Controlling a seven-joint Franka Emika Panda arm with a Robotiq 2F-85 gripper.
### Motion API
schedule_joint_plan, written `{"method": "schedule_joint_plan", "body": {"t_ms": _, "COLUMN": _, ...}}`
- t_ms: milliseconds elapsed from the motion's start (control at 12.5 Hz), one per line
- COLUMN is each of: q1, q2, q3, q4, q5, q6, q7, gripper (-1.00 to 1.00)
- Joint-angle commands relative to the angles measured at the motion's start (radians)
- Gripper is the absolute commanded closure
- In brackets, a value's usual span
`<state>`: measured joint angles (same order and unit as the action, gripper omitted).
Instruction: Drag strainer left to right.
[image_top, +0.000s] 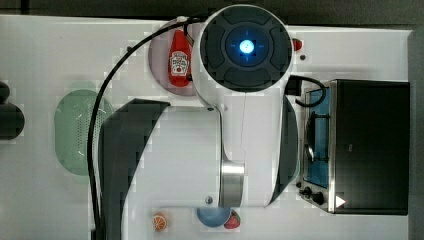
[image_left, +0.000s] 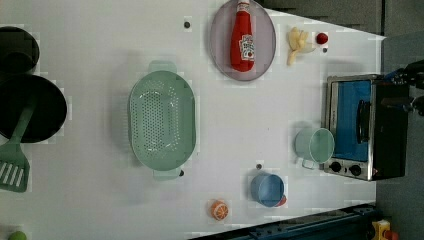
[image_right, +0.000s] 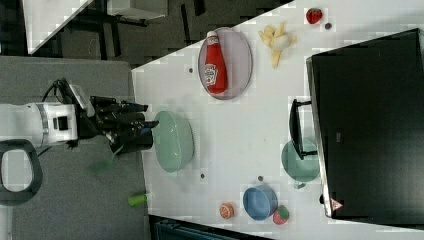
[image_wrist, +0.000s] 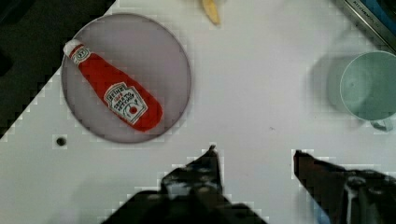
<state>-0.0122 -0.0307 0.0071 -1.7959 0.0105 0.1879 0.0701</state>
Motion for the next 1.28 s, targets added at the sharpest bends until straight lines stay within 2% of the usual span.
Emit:
{"method": "schedule_joint_plan", "body": {"t_ms": 80, "q1": -0.011, "q2": -0.443, "q3": -0.001, "q4": -0.228, "q5": -0.021, "q6": -0.194, "q7": 0.139, "gripper": -0.6}}
{"method": "schedule_joint_plan", "body": {"t_ms": 240, "q1": -0.008, "q2": -0.441, "q3": 0.009, "q4": -0.229, "q5": -0.016, "q6": -0.194, "q7": 0.139, "gripper": -0.99}}
{"method": "schedule_joint_plan", "body": {"t_ms": 480, "q1": 0.016, "q2": -0.422, "q3": 0.09, "q4": -0.23, "q5": -0.014, "q6": -0.189, "q7": 0.139, "gripper": -1.0}}
{"method": "schedule_joint_plan", "body": {"t_ms": 880, "q1": 0.031, "q2": -0.34, "q3": 0.331, "q4": -0.231, "q5": -0.014, "q6": -0.076, "q7": 0.176, "gripper": -1.0}}
{"method": "schedule_joint_plan", "body": {"t_ms": 1040, "q1": 0.031, "q2": -0.277, "q3": 0.423, "q4": -0.236, "q5": -0.014, "q6": -0.033, "q7": 0.271, "gripper": -1.0}}
{"method": "schedule_joint_plan", "body": {"t_ms": 1280, "q1": 0.032, "q2": -0.155, "q3": 0.538, "q4": -0.27, "q5": -0.015, "q6": 0.071, "q7": 0.545, "gripper": -1.0}}
